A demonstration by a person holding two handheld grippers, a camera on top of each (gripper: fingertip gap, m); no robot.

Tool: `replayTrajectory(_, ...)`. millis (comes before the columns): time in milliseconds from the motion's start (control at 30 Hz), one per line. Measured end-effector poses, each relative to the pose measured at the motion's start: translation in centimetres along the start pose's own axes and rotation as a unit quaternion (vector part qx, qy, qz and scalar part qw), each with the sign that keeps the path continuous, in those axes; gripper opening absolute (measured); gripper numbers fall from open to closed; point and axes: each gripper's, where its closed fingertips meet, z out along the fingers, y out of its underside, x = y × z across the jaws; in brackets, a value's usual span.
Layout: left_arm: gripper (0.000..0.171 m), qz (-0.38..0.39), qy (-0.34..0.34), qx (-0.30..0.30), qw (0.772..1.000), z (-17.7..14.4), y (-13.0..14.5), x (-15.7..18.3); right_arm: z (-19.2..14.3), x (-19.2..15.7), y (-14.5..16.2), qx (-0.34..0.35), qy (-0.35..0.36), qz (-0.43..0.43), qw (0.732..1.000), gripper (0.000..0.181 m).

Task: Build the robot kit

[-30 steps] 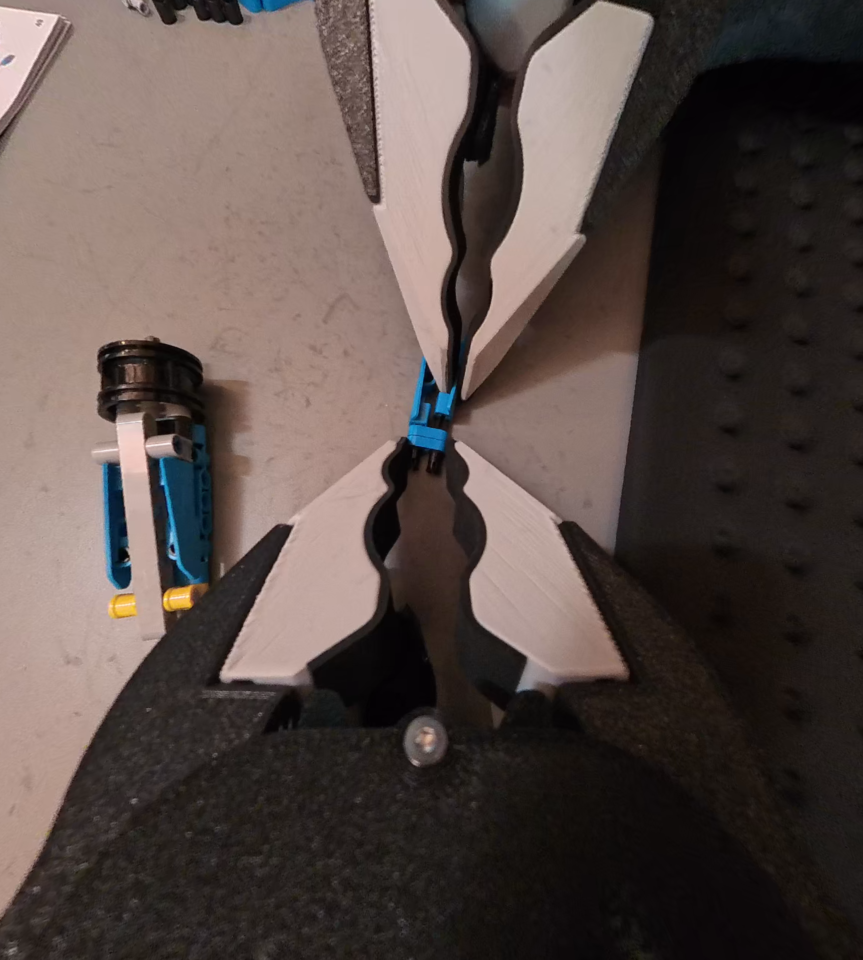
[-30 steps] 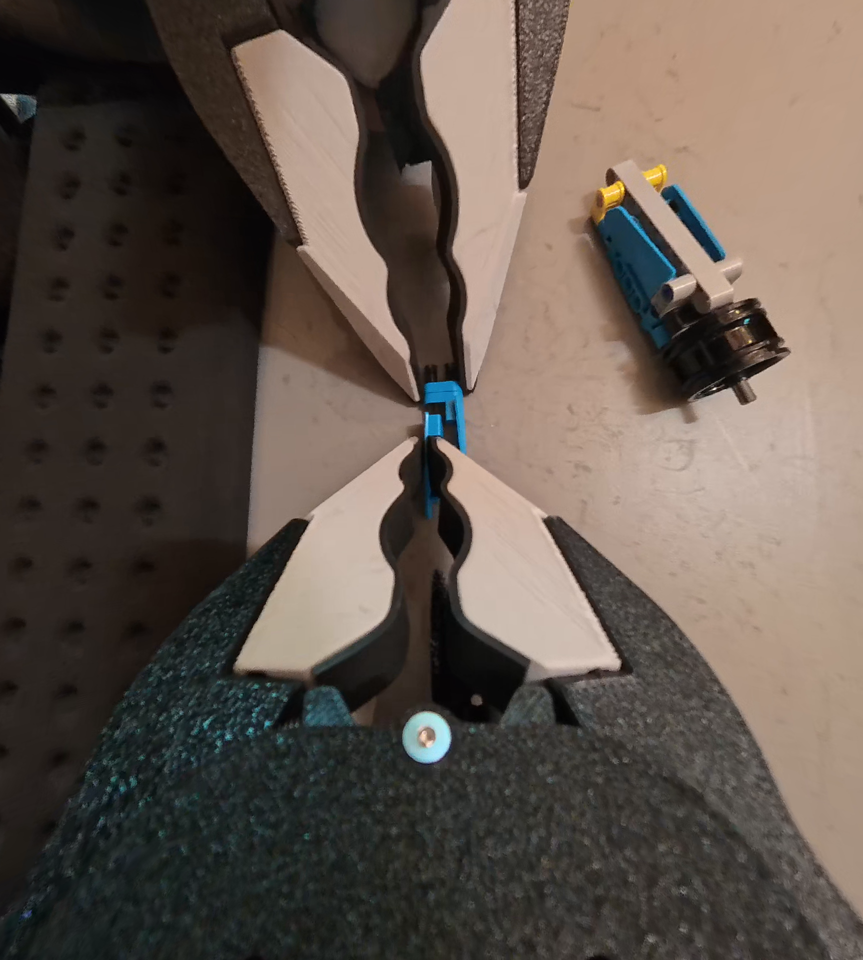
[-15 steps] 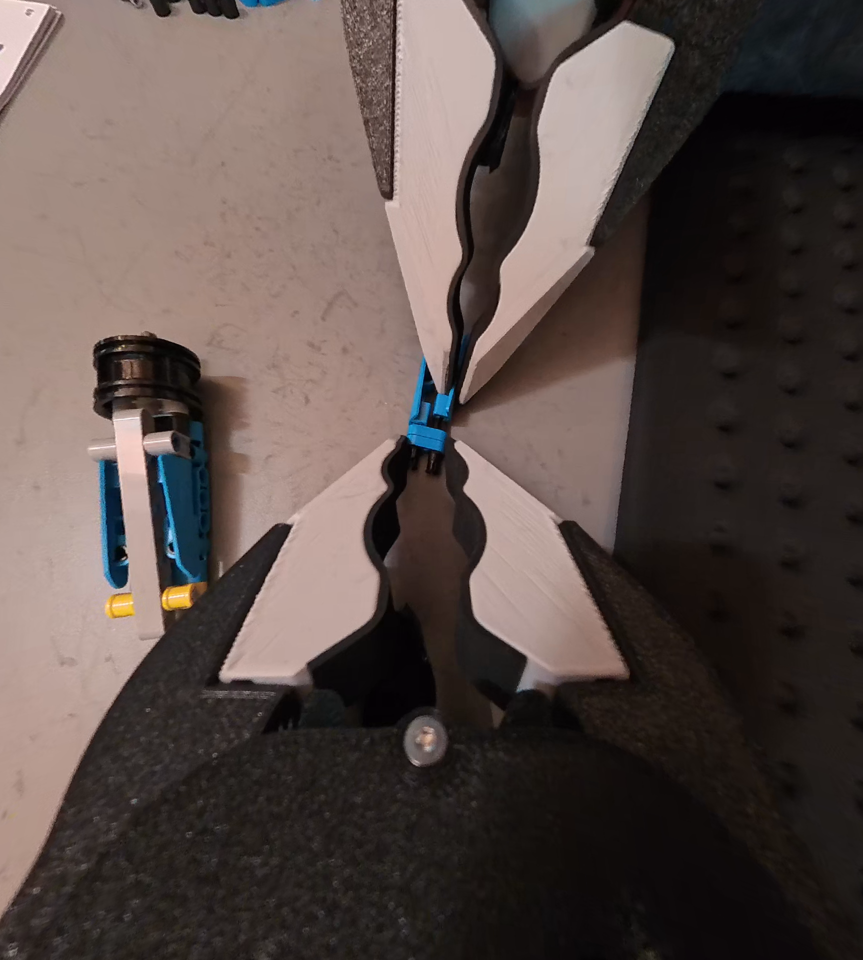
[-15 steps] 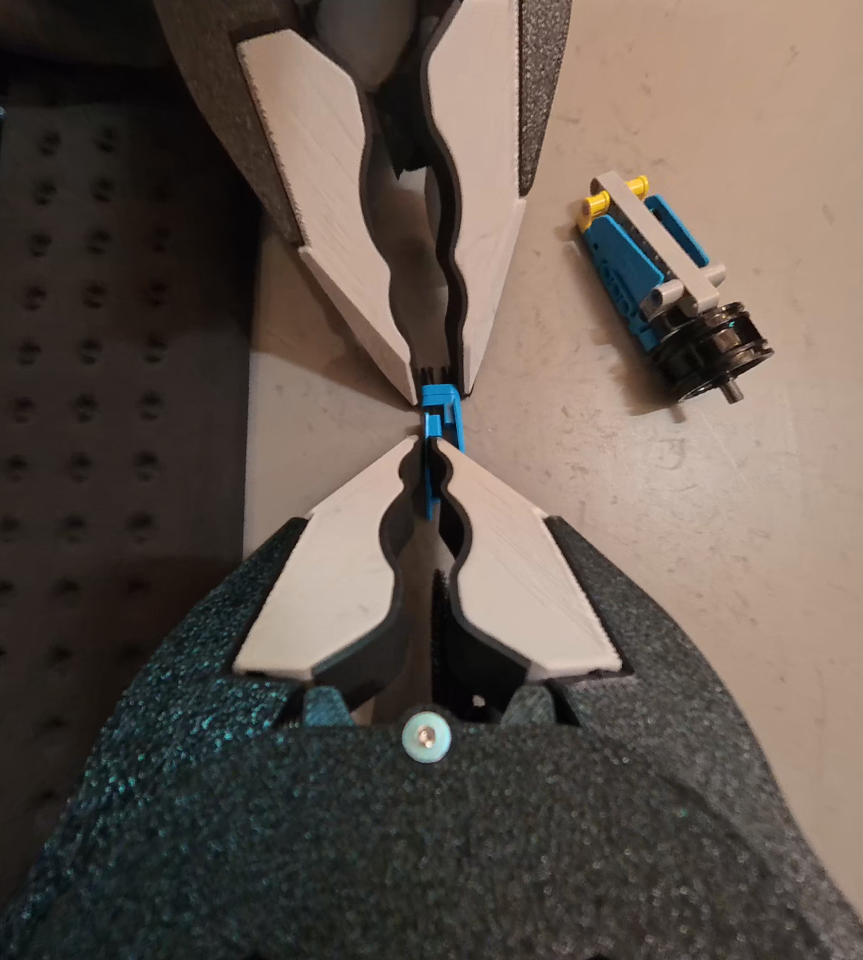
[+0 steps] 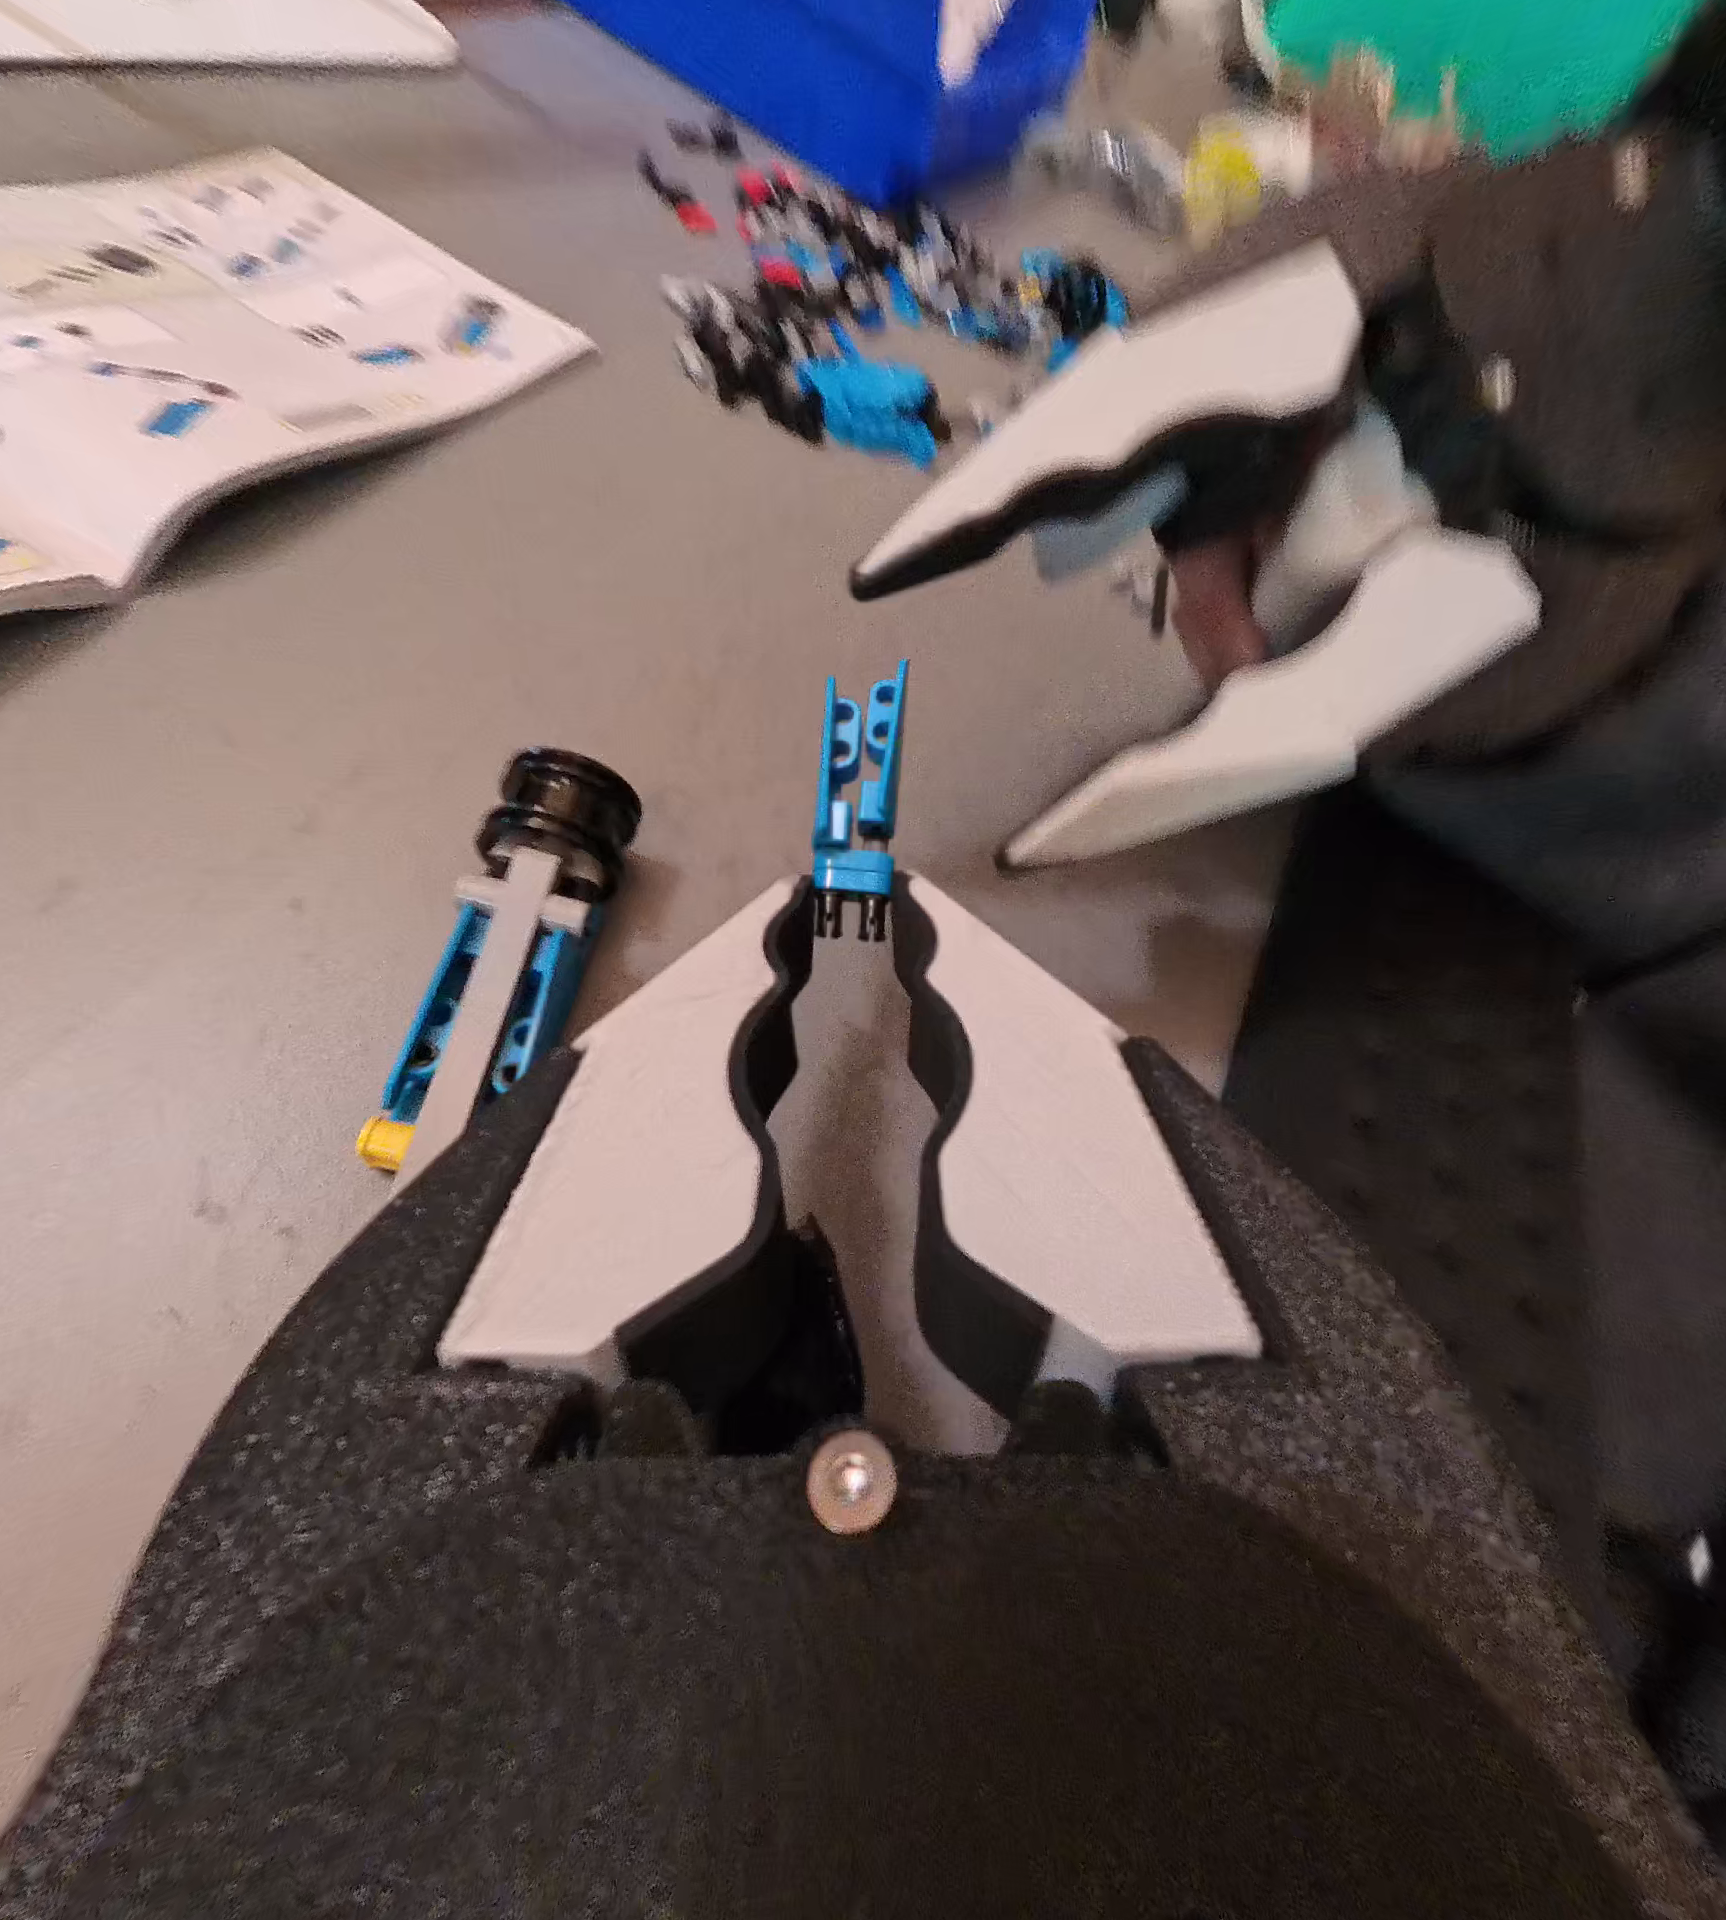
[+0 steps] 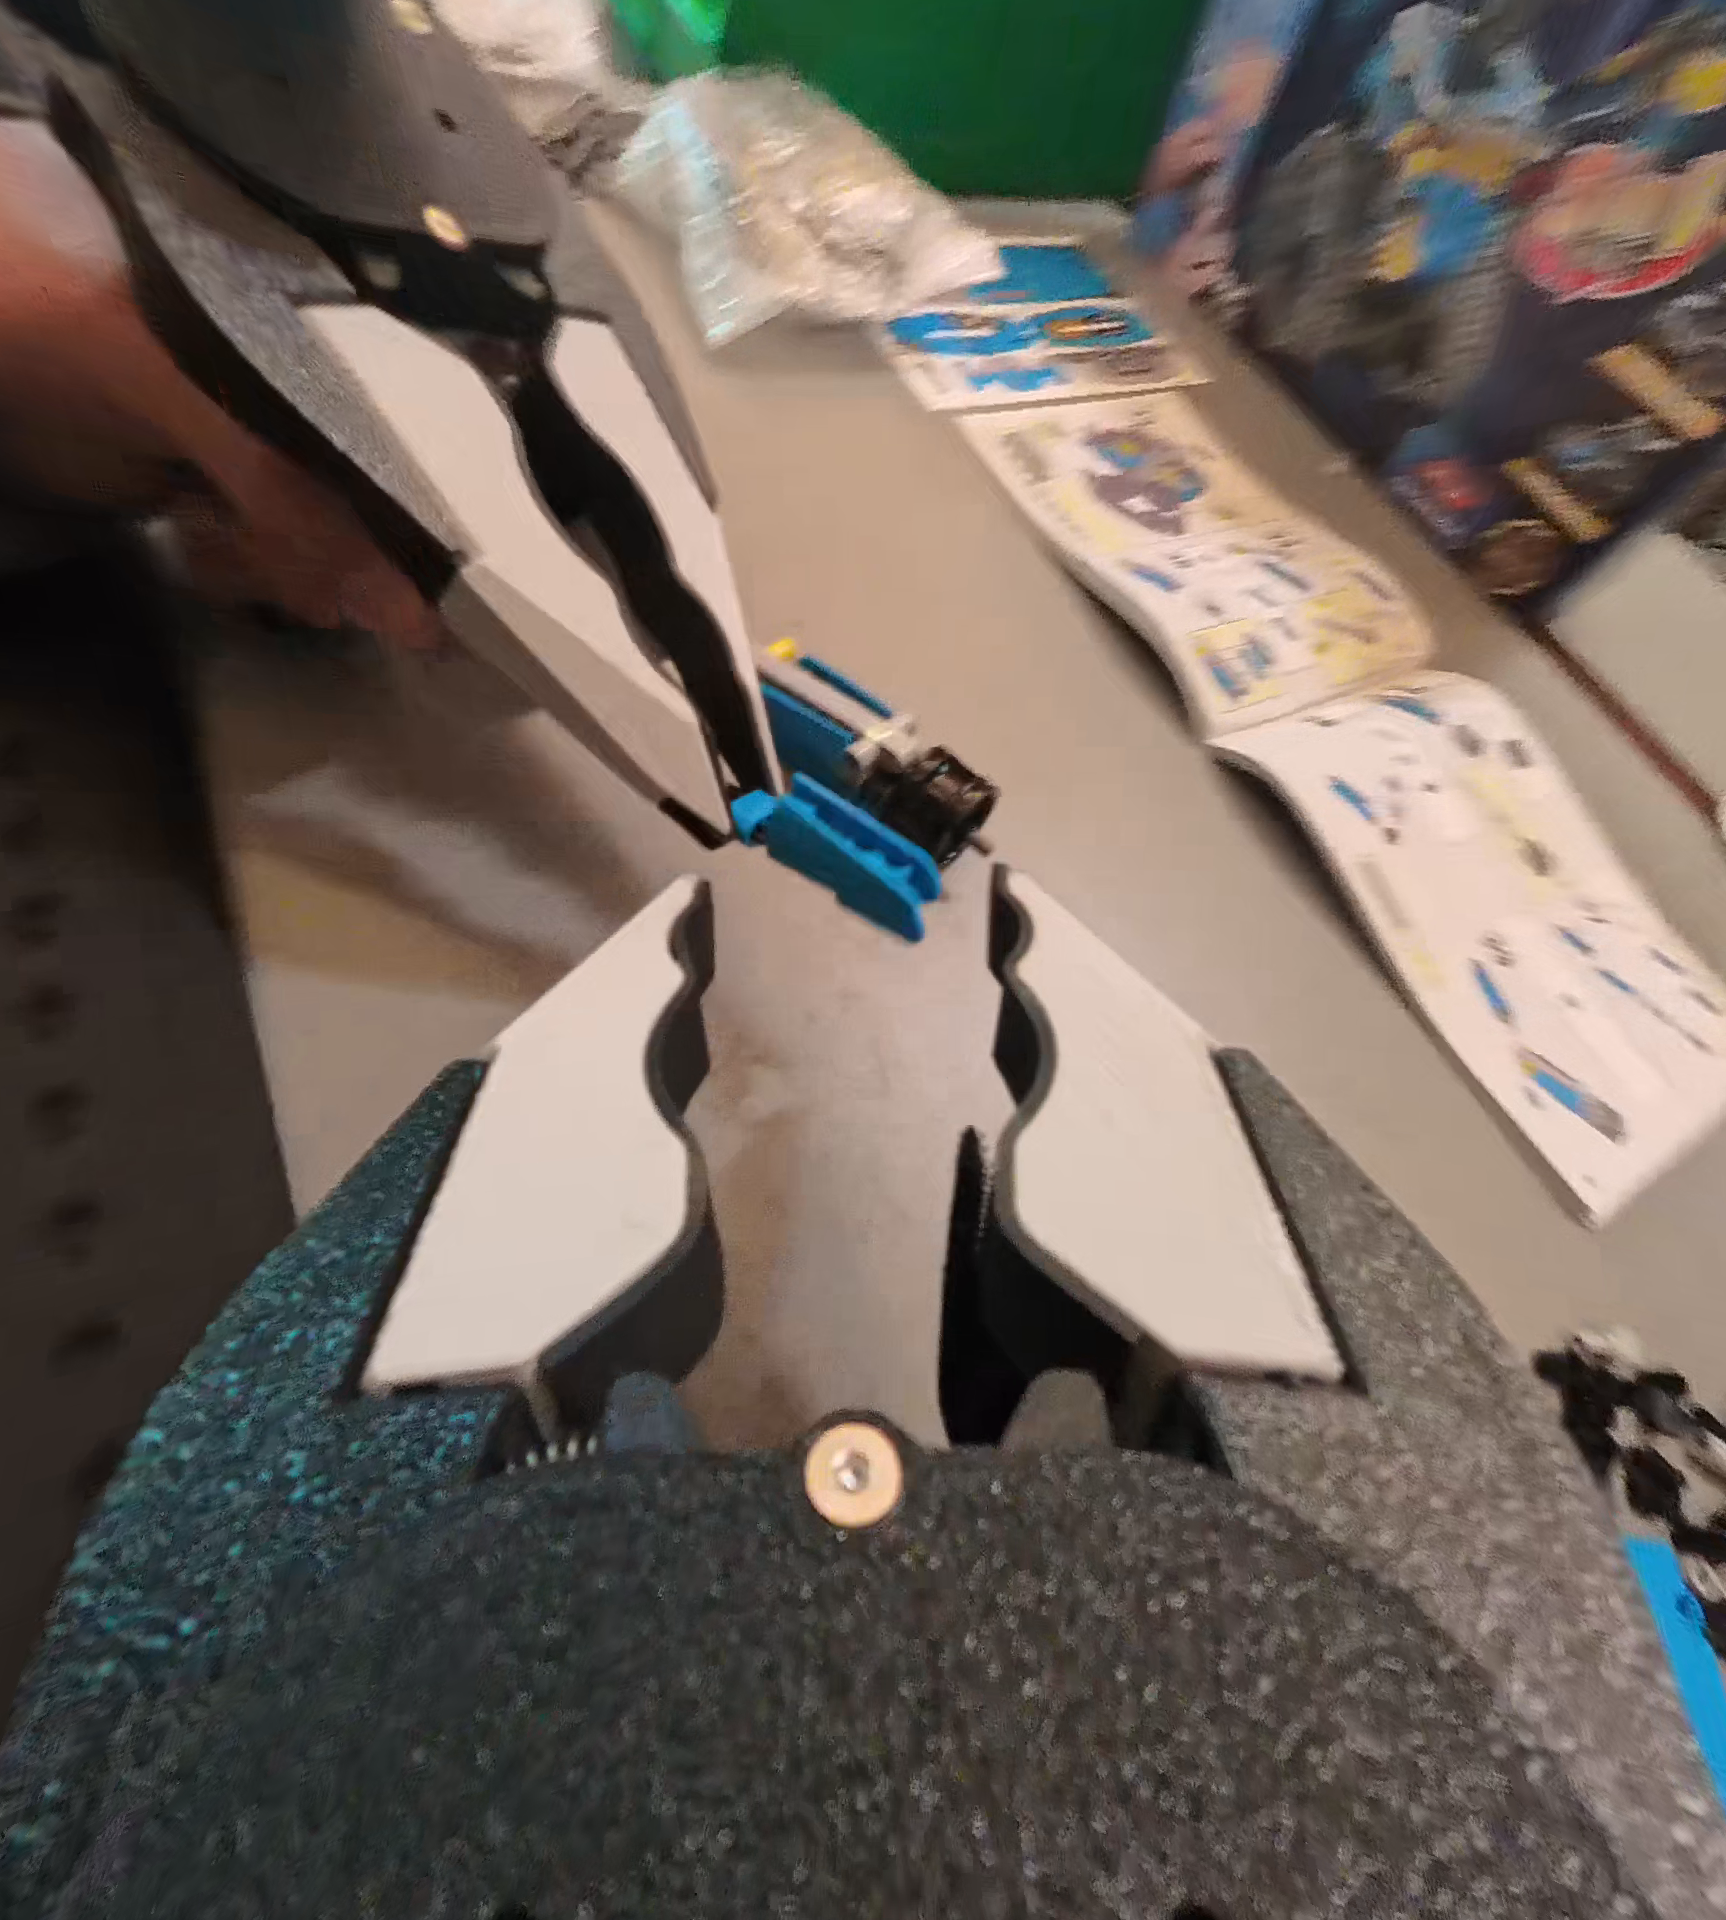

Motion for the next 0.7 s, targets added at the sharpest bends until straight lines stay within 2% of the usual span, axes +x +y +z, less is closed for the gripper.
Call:
replayTrajectory(33, 0.014, -0.031, -0.001, 0.026, 0.999, -0.3, -0.8, -0.1, -0.1, 0.2, -0.3, 0.002, 0.029, -0.001, 1.0, 0.065)
replayTrajectory(67, 0.014, -0.062, 0.012, 0.048, 0.997, -0.6, -1.4, 0.1, -0.2, 0.4, -0.7, 0.005, 0.061, -0.007, 0.998, 0.07)
replayTrajectory(133, 0.014, -0.13, 0.05, 0.086, 0.987, -0.9, -2.2, 0.7, -0.8, 1.1, -2.0, 0.024, 0.135, -0.027, 0.99, 0.073)
replayTrajectory(233, 0.014, -0.207, 0.109, 0.14, 0.962, -1.5, -3.5, 1.6, -1.2, 0.8, -4.2, 0.063, 0.193, -0.06, 0.977, 0.067)
replayTrajectory(333, 0.014, -0.243, 0.158, 0.183, 0.939, -2.3, -4.4, 2.0, -0.4, 0.4, -4.1, 0.046, 0.193, -0.061, 0.978, 0.079)
replayTrajectory(433, 0.014, -0.28, 0.198, 0.199, 0.918, -2.5, -4.6, 2.1, -1.1, 0.5, -5.2, 0.071, 0.205, -0.058, 0.974, 0.078)
replayTrajectory(533, 0.013, -0.295, 0.221, 0.184, 0.911, -2.1, -4.3, 2.4, -1.1, 0.5, -5.4, 0.075, 0.207, -0.077, 0.972, 0.073)
replayTrajectory(700, 0.013, -0.289, 0.226, 0.169, 0.915, -1.7, -4.0, 2.9, -0.7, 0.4, -4.7, 0.062, 0.186, -0.076, 0.978, 0.074)
